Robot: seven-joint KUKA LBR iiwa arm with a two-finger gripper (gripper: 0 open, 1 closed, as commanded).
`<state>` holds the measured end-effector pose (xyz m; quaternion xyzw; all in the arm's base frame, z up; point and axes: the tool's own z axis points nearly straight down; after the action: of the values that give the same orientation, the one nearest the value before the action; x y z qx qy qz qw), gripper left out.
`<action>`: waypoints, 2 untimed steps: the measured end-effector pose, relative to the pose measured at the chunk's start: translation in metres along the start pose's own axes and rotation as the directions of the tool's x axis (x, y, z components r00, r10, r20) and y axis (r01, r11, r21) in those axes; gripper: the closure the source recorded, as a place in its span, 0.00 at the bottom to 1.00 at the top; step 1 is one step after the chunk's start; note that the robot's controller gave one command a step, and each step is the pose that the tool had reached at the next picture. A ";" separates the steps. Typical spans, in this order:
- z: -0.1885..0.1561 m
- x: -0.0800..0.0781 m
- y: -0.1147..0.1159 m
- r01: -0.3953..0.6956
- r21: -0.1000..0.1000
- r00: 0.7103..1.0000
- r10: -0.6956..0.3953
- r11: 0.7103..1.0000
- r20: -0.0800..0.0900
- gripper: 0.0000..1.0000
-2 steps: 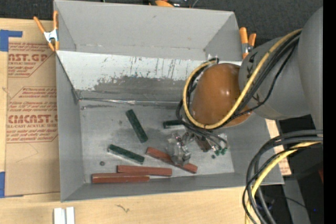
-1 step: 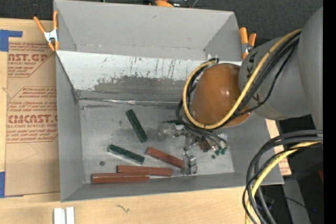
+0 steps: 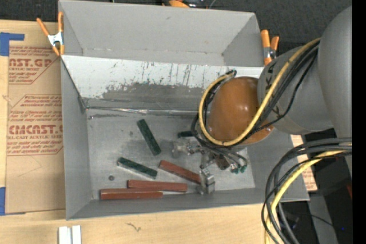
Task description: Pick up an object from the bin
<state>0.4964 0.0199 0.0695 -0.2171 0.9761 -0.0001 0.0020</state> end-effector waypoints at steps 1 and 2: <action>0.000 0.000 0.000 0.000 0.000 1.000 0.000 1.000 0.000 1.00; -0.124 -0.016 -0.001 -0.026 0.002 1.000 0.026 1.000 0.006 1.00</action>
Offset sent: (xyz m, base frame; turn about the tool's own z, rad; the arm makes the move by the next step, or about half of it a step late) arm 0.0000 0.0000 0.0000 0.0000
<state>0.5108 0.0253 0.1936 -0.2043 0.9789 -0.0006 0.0050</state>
